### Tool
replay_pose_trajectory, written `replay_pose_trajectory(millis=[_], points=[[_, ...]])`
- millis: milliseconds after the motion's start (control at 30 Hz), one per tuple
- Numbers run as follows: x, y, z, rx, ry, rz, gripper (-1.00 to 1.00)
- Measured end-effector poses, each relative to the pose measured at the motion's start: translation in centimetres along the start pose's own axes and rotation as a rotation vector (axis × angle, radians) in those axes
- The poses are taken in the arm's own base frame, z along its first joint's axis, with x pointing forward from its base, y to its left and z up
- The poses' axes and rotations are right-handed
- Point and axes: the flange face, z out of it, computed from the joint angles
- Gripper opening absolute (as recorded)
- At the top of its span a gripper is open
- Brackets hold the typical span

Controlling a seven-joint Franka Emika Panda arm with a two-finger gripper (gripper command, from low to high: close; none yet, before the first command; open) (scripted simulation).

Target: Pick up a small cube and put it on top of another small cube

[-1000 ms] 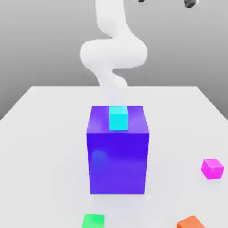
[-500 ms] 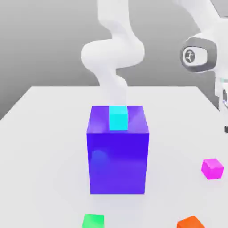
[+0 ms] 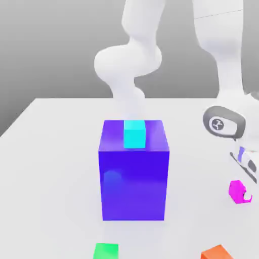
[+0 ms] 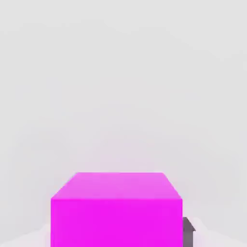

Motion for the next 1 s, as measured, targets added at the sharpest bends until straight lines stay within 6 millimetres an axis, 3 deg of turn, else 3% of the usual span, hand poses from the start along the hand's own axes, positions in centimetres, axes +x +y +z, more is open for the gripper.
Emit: replay_pose_trajectory(millis=[67,200,233,333,433,633,767,867,900,1000], points=[[0.1,0.0,-1.1,0.0,0.0,0.0,-1.0],[0.1,0.0,-5.3,0.0,0.0,0.0,-1.0],[0.1,0.9,-6.1,-0.001,-0.001,0.027,-1.0],[0.0,8.1,-7.1,-0.001,-0.009,0.244,-1.0],[-1.5,16.4,-7.8,-0.001,-0.014,0.488,-1.0],[-8.5,31.2,-9.8,0.002,-0.013,0.952,-1.0],[-15.1,38.9,-10.6,0.003,-0.002,1.224,-1.0],[-16.6,40.4,-7.2,0.002,0.001,1.281,-1.0],[-16.8,40.5,-6.0,0.002,0.001,1.286,1.0],[-16.8,40.5,-6.0,0.002,0.001,1.286,1.0]])
